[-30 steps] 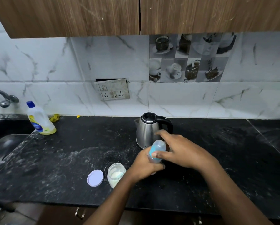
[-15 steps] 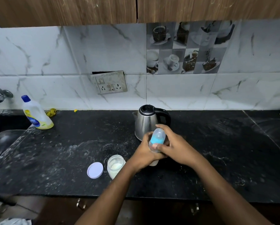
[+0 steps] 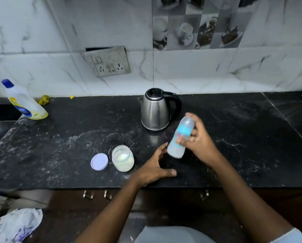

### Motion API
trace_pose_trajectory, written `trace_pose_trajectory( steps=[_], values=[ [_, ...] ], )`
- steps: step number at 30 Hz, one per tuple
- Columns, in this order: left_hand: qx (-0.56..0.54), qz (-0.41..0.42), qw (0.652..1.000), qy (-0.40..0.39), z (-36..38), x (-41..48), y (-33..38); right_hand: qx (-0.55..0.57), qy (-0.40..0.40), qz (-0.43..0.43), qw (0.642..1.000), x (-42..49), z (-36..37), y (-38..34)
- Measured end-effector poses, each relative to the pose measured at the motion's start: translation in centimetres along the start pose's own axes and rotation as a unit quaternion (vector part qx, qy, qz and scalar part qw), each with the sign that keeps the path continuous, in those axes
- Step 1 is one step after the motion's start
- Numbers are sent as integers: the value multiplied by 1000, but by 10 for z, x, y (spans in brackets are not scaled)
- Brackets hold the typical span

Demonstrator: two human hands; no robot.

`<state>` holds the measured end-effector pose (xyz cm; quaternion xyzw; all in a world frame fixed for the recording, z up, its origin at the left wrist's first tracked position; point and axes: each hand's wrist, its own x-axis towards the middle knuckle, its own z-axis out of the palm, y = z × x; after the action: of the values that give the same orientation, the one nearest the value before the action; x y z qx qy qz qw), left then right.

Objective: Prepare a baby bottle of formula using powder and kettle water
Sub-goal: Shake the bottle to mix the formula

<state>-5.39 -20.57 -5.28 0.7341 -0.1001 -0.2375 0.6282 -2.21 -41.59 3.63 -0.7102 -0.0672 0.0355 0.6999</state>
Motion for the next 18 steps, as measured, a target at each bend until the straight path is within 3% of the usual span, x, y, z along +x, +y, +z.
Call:
trace_pose_trajectory(
  steps=[2, 5, 6, 9, 13, 16, 18],
  values=[
    [114, 10, 990, 80, 1, -1, -18, 38, 48, 3, 998, 5, -11, 2],
    [278, 15, 944, 179, 4, 0, -38, -6, -83, 62, 995, 1, -24, 4],
    [327, 12, 927, 181, 4, 3, -44, 6, -90, 73, 993, 3, -27, 4],
    [461, 3, 871, 171, 6, 16, -68, 95, 43, 61, 993, 13, -32, 9],
    [556, -40, 818, 141, 15, 21, -87, 41, -123, 90, 987, 10, -22, 21],
    [566, -68, 812, 128, 14, 23, -90, 145, 8, 82, 986, 13, -25, 25],
    [571, -73, 808, 126, 13, 23, -88, 120, -45, 74, 989, 12, -20, 23]
  ],
)
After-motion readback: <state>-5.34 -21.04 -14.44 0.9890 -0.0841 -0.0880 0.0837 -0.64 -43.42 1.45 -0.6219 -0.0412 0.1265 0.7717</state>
